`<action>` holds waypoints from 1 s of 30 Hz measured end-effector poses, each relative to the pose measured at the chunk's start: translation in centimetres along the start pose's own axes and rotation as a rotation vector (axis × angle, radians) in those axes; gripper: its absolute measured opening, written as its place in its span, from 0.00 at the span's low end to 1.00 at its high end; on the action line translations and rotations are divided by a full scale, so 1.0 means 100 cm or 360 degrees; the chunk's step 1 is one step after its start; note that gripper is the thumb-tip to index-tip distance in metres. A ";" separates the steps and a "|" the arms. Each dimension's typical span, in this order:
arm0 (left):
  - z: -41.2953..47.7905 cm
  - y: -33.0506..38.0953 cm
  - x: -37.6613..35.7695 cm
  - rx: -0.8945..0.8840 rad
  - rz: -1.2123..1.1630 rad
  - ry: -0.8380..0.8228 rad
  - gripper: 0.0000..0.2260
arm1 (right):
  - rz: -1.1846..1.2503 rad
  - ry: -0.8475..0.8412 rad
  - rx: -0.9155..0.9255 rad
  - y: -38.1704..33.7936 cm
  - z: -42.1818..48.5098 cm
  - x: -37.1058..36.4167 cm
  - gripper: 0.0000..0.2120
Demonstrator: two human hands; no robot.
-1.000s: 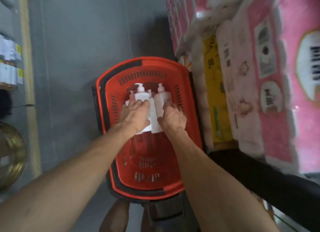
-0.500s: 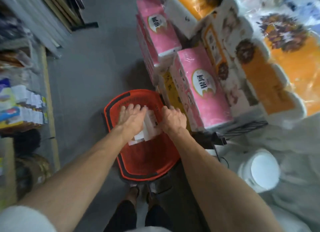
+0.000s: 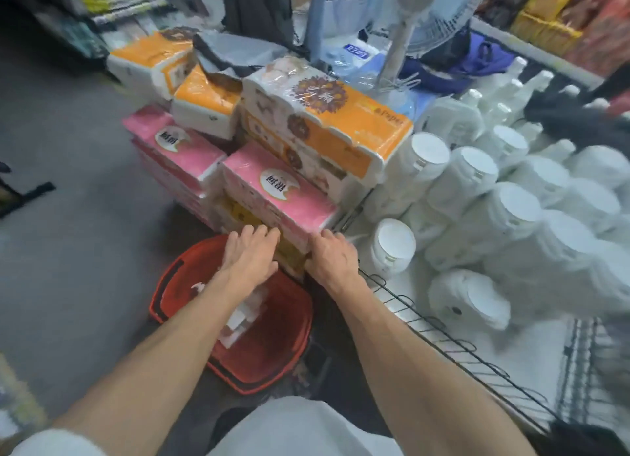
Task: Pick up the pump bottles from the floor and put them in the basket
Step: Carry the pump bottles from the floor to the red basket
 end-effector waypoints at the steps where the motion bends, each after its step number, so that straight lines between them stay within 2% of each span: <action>1: -0.003 0.010 0.005 -0.0075 0.0031 0.0016 0.21 | 0.0008 0.0020 -0.0061 0.004 -0.013 0.005 0.18; 5: -0.021 0.058 0.019 -0.0357 0.0158 0.0064 0.23 | 0.0088 0.0165 -0.0337 0.027 -0.070 0.012 0.18; 8: -0.039 0.102 0.022 -0.0540 0.0205 0.0056 0.21 | 0.0120 0.0226 -0.0559 0.053 -0.122 0.018 0.16; 14: -0.107 0.223 0.027 -0.1078 0.0248 0.0104 0.18 | 0.0180 0.0330 -0.1062 0.117 -0.264 0.018 0.15; 17: -0.158 0.295 0.027 -0.1370 0.0228 0.0138 0.18 | 0.0204 0.0388 -0.1340 0.145 -0.355 0.010 0.14; 23: -0.288 0.427 0.010 -0.1915 0.0243 0.0210 0.17 | 0.0288 0.0398 -0.1873 0.183 -0.547 -0.021 0.19; 30: -0.433 0.534 -0.024 -0.2308 0.0315 0.0149 0.20 | 0.0344 0.0459 -0.2363 0.191 -0.732 -0.061 0.19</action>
Point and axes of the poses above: each hand's wrist, its own z-axis towards the middle knuckle, its own x-axis out of the back of the hand, y = z × x, the point moved 4 cm from there along z, towards the middle knuckle, and after that the axes turned 10 degrees about x, right-handed, at the moved point
